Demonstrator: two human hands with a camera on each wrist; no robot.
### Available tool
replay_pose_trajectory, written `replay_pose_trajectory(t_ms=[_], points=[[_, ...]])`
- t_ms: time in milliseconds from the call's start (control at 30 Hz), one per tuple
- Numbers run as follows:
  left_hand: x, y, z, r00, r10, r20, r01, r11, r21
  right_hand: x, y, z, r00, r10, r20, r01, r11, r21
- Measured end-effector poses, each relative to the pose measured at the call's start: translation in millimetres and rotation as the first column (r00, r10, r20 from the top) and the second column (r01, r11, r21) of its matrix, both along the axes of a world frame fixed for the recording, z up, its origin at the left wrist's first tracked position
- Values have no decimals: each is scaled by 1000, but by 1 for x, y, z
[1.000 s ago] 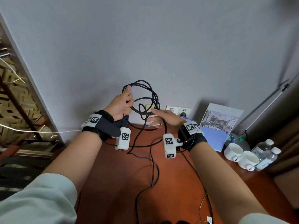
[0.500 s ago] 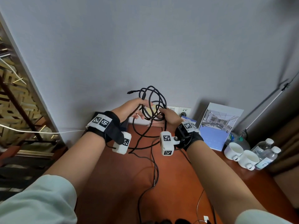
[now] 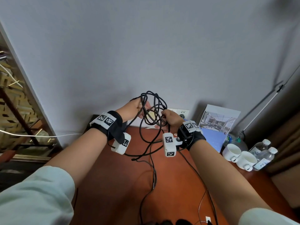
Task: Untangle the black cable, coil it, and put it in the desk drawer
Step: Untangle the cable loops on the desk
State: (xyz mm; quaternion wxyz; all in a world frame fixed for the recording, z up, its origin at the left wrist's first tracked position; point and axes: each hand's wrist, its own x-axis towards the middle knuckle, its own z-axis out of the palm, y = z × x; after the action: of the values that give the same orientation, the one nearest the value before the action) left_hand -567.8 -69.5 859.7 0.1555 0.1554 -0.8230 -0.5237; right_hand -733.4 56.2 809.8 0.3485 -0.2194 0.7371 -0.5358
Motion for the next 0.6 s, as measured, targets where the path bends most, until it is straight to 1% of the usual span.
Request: replay_pose_trajectory(t_ms=[33, 67, 100, 133, 167, 200, 233, 300, 333, 367, 400, 433, 467, 500, 533, 567, 600], points=[[-2, -1, -1, 999, -15, 43, 17, 999, -43, -11, -4, -10, 1000, 10, 13, -11, 1000, 20], [-4, -2, -1, 995, -36, 89, 45, 994, -95, -11, -5, -10, 1000, 11, 23, -12, 999, 33], [-4, -2, -1, 990, -62, 127, 82, 984, -157, -2, -1, -1, 1000, 11, 24, -13, 998, 59], [-4, -3, 0, 985, -76, 152, 109, 969, -221, 14, 6, 15, 1000, 4, -4, -3, 999, 46], [-3, -3, 1, 986, -67, 152, 107, 956, -274, 30, 13, 31, 1000, -1, 0, 1, 1000, 23], [-1, -5, 3, 991, -24, 133, 63, 954, -293, 36, 17, 36, 1000, 3, 29, -3, 1000, -8], [0, -7, 3, 994, 45, 104, -13, 956, -295, 36, 19, 37, 999, -4, 53, 5, 999, -32], [2, -13, -1, 975, 216, 57, -198, 952, -233, 33, 20, 36, 998, -22, 67, 26, 998, -59], [3, -14, -4, 956, 289, 48, -280, 949, -141, 32, 22, 36, 997, -23, 68, 28, 997, -75], [4, -16, -6, 931, 363, 44, -363, 932, -16, 29, 23, 35, 995, -40, 89, 48, 995, -88], [5, -17, -8, 900, 431, 62, -435, 897, 81, 30, 24, 37, 993, -55, 100, 65, 993, -100], [5, -16, -11, 875, 476, 84, -483, 865, 131, 26, 23, 33, 991, -62, 120, 74, 993, -97], [4, -18, -16, 863, 491, 119, -503, 857, 111, 26, 22, 31, 991, -59, 122, 69, 995, -76], [2, -21, -21, 869, 472, 148, -478, 878, 8, 29, 22, 31, 993, -57, 108, 62, 997, -37], [1, -24, -26, 890, 414, 189, -396, 909, -129, 33, 23, 34, 996, -56, 72, 57, 998, -5], [0, -25, -29, 907, 343, 244, -286, 928, -239, 34, 23, 35, 1000, -14, 9, 14, 1000, 15], [-1, -26, -31, 918, 270, 291, -186, 940, -286, 34, 22, 35, 997, 55, -62, -53, 998, 42]])
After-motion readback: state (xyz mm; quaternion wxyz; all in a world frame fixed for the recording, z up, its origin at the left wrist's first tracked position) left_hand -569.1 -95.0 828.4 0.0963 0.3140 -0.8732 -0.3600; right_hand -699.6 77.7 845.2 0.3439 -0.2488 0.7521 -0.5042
